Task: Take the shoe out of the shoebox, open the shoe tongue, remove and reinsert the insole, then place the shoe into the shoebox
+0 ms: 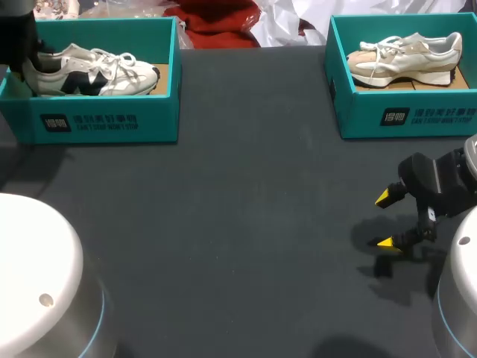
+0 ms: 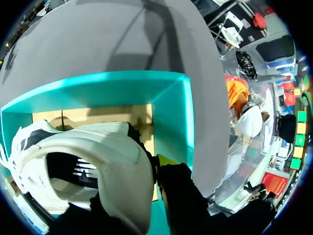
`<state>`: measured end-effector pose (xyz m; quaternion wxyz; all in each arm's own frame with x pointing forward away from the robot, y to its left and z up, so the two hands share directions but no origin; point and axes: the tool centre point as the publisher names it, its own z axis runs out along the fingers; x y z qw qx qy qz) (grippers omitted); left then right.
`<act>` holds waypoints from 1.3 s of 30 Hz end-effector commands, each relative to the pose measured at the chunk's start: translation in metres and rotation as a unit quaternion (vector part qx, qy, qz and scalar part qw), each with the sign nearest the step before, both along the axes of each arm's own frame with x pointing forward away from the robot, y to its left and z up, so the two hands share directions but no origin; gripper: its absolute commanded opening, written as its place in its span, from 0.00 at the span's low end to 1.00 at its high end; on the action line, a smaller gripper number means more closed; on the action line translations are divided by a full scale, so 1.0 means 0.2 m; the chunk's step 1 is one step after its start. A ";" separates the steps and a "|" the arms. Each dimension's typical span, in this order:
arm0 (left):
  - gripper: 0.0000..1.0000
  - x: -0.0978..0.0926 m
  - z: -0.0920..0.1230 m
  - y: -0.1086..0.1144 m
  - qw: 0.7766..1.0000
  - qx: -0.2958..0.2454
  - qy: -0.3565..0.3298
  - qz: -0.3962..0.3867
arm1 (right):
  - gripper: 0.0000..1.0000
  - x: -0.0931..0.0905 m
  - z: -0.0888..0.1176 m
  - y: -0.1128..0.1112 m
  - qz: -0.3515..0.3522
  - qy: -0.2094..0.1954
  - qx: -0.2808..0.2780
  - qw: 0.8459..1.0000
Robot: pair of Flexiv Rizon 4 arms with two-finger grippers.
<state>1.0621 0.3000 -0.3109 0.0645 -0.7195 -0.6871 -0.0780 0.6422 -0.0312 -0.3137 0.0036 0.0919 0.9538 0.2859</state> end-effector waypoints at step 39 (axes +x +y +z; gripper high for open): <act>0.00 -0.05 -0.29 -0.05 0.998 0.015 0.062 -0.021 | 1.00 -0.01 0.00 0.00 -0.001 -0.001 -0.001 1.000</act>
